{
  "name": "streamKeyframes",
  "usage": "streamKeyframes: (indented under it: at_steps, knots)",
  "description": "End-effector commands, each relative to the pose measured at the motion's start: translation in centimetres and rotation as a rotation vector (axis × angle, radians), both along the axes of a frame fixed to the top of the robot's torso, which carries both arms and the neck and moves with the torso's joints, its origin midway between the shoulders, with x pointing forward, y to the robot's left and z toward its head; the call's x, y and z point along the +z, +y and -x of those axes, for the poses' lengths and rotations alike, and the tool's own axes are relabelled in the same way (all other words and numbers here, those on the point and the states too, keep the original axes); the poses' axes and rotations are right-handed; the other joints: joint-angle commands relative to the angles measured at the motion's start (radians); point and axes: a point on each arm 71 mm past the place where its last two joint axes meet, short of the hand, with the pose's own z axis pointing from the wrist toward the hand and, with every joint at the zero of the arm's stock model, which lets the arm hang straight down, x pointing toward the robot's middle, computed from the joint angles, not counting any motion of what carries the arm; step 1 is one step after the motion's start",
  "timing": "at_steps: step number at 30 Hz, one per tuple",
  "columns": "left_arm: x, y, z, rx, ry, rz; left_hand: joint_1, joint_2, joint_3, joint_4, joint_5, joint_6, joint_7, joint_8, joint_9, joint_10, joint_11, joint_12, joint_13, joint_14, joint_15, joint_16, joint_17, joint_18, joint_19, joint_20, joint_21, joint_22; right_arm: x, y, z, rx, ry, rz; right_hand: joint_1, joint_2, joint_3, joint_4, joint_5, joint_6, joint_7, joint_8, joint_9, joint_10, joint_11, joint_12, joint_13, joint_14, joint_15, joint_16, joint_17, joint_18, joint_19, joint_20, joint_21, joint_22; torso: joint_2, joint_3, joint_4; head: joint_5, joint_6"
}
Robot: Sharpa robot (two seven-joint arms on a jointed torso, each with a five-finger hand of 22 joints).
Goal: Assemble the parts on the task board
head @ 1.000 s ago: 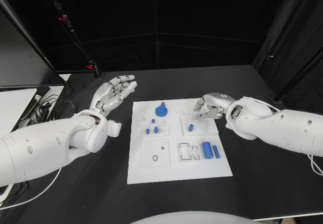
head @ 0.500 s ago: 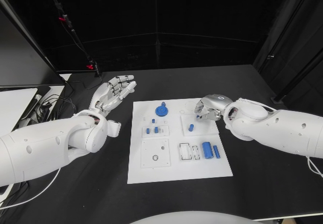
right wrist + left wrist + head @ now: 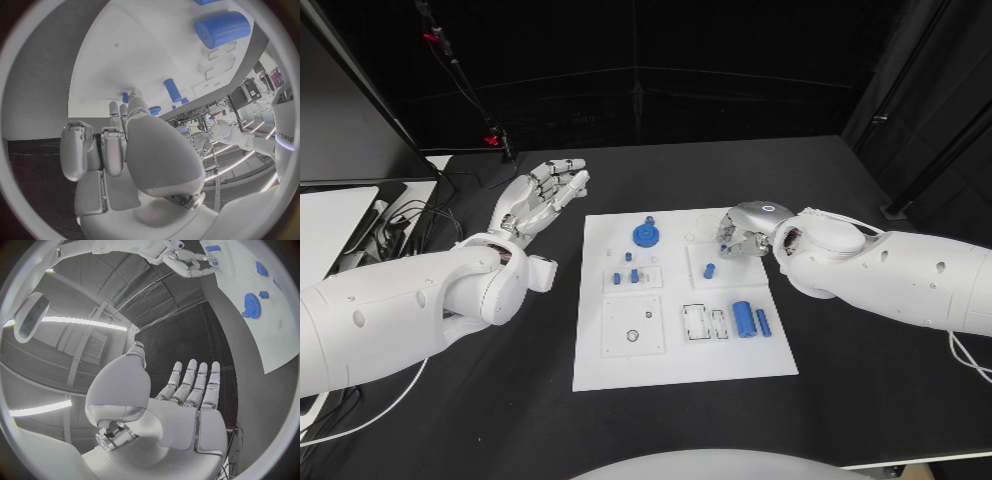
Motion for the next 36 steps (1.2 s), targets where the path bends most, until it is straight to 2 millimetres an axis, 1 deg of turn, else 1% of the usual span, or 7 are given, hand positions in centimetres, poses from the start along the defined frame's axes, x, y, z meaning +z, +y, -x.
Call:
streamKeyframes:
  at_steps: [1, 6, 12, 14, 17, 22, 36]
  knots:
    - [0.87, -0.09, 0.27, -0.030, -0.105, 0.046, 0.001, 0.014, 0.005, -0.001, 0.005, -0.009, 0.159, 0.008, -0.001, -0.006, -0.002, 0.005, -0.001, -0.009, 0.000, 0.005, -0.002, -0.019, 0.003, 0.000, 0.002, -0.003, -0.09, -0.06, -0.13, -0.030, 0.006, 0.047, 0.012, 0.001, 0.006, 0.000, -0.004, 0.005, 0.000, -0.006, 0.001, 0.007, 0.000, -0.006, -0.001, 0.092, -0.008, -0.003, 0.206, 0.012, 0.028, -0.007, -0.006, 0.182, 0.000, 0.0004, 0.0006, -0.006, -0.003]
    - [0.84, 0.04, 0.23, -0.027, -0.101, 0.043, 0.003, 0.017, 0.004, -0.002, 0.008, -0.009, 0.159, 0.014, -0.001, -0.006, -0.002, 0.009, -0.002, -0.010, 0.000, 0.008, -0.005, -0.019, 0.004, 0.000, 0.002, -0.004, -0.16, 0.23, -0.16, -0.029, 0.012, 0.057, 0.017, 0.004, 0.015, 0.003, -0.004, 0.023, -0.006, -0.006, 0.003, 0.029, -0.005, -0.011, -0.001, 0.092, -0.011, -0.003, 0.205, 0.013, 0.027, -0.008, -0.008, 0.181, -0.001, -0.0006, 0.0001, -0.007, -0.006]
    - [0.82, 0.12, 0.18, -0.025, -0.101, 0.042, 0.004, 0.020, 0.004, -0.002, 0.011, -0.010, 0.159, 0.018, -0.002, -0.006, -0.002, 0.013, -0.003, -0.010, 0.000, 0.010, -0.007, -0.019, 0.005, 0.000, 0.002, -0.004, -0.20, 0.47, -0.16, -0.023, 0.015, 0.059, 0.019, 0.005, 0.022, 0.005, -0.004, 0.039, -0.012, -0.009, 0.003, 0.056, -0.011, -0.017, -0.002, 0.092, -0.014, -0.003, 0.204, 0.013, 0.028, -0.011, -0.008, 0.182, 0.000, 0.0002, 0.0013, -0.006, -0.006]
    - [0.82, 0.15, 0.17, -0.024, -0.100, 0.041, 0.004, 0.020, 0.004, -0.002, 0.011, -0.010, 0.159, 0.018, -0.002, -0.006, -0.002, 0.013, -0.003, -0.010, 0.000, 0.010, -0.007, -0.019, 0.005, 0.000, 0.002, -0.004, -0.21, 0.55, -0.17, -0.021, 0.016, 0.060, 0.019, 0.006, 0.025, 0.005, -0.004, 0.046, -0.014, -0.009, 0.004, 0.068, -0.013, -0.020, -0.002, 0.092, -0.016, -0.003, 0.204, 0.013, 0.029, -0.013, -0.008, 0.182, 0.000, 0.0002, 0.0011, -0.006, -0.005]
    - [0.80, 0.20, 0.15, -0.023, -0.099, 0.041, 0.005, 0.023, 0.004, -0.002, 0.012, -0.011, 0.159, 0.021, -0.002, -0.007, -0.002, 0.016, -0.004, -0.011, 0.000, 0.013, -0.009, -0.019, 0.005, 0.000, 0.002, -0.006, -0.24, 0.63, -0.18, -0.020, 0.018, 0.061, 0.022, 0.008, 0.029, 0.005, -0.004, 0.060, -0.017, -0.007, 0.005, 0.089, -0.017, -0.024, -0.002, 0.092, -0.019, -0.003, 0.204, 0.013, 0.029, -0.015, -0.008, 0.182, -0.001, 0.0003, 0.0011, -0.003, -0.007]
    - [0.78, 0.30, 0.11, -0.020, -0.097, 0.039, 0.007, 0.026, 0.003, -0.002, 0.014, -0.012, 0.159, 0.023, -0.003, -0.007, -0.002, 0.018, -0.005, -0.011, 0.000, 0.015, -0.010, -0.019, 0.005, 0.000, 0.002, -0.006, -0.28, 0.70, -0.18, -0.021, 0.022, 0.067, 0.030, 0.009, 0.037, 0.004, -0.004, 0.082, -0.020, -0.005, 0.006, 0.119, -0.022, -0.032, -0.003, 0.092, -0.020, -0.003, 0.206, 0.013, 0.028, -0.018, -0.010, 0.181, -0.001, 0.0001, 0.0009, -0.004, -0.007]
    - [0.71, 0.40, 0.03, -0.019, -0.088, 0.036, 0.013, 0.041, 0.002, -0.003, 0.020, -0.016, 0.159, 0.034, -0.006, -0.009, -0.003, 0.030, -0.008, -0.012, 0.000, 0.023, -0.018, -0.020, 0.005, 0.000, 0.002, -0.012, -0.24, 0.89, -0.05, -0.025, 0.000, 0.094, 0.052, 0.001, 0.053, 0.005, -0.004, 0.130, -0.024, -0.008, 0.006, 0.189, -0.031, -0.067, -0.003, 0.092, -0.019, -0.004, 0.202, 0.013, 0.028, -0.018, -0.012, 0.180, 0.000, -0.0002, 0.0010, -0.004, -0.006]
